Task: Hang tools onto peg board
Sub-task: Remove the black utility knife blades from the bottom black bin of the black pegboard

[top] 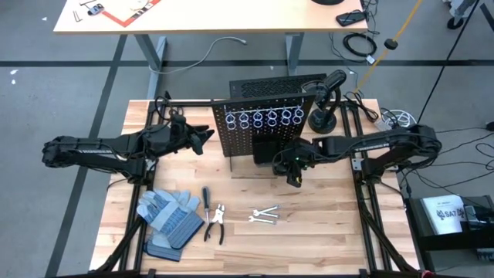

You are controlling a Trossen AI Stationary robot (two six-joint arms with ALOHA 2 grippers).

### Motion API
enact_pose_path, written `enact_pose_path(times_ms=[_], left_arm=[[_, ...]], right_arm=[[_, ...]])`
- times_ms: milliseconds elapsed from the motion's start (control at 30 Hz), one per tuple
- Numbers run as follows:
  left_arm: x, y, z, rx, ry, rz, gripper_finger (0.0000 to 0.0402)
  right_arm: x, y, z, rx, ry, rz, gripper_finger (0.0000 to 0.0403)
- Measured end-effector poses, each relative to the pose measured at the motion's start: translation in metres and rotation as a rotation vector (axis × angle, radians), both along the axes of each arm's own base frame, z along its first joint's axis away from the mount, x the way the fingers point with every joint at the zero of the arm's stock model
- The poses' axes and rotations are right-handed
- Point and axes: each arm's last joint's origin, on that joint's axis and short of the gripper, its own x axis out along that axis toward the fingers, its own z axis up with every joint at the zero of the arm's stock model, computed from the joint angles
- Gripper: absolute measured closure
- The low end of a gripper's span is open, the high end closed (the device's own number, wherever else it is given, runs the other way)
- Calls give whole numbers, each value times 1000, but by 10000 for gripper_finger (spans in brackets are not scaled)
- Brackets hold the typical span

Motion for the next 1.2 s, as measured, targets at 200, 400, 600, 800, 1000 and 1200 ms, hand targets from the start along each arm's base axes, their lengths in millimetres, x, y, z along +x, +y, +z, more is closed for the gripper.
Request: enact_pose_path(times_ms=[200, 400, 600, 800, 1000, 1200], left_arm=[[0, 0, 0, 0, 2, 0, 196], [0, 0, 0, 0, 1, 0, 196], [0, 0, 0, 0, -1, 0, 196], [0, 0, 0, 0, 0, 0, 196], [0, 0, 0, 1, 0, 0, 196], [0, 0, 0, 29, 13, -7, 196]], right_arm=[[8, -1, -7, -12, -7, -7, 142], [12, -1, -14, -15, 19, -10, 145], [10, -1, -10, 28, -7, -79, 145], [9, 0, -6, 22, -32, -80, 145], [1, 0, 13, 34, -120, -137, 145], [-16, -1, 37, 29, -213, -180, 145]])
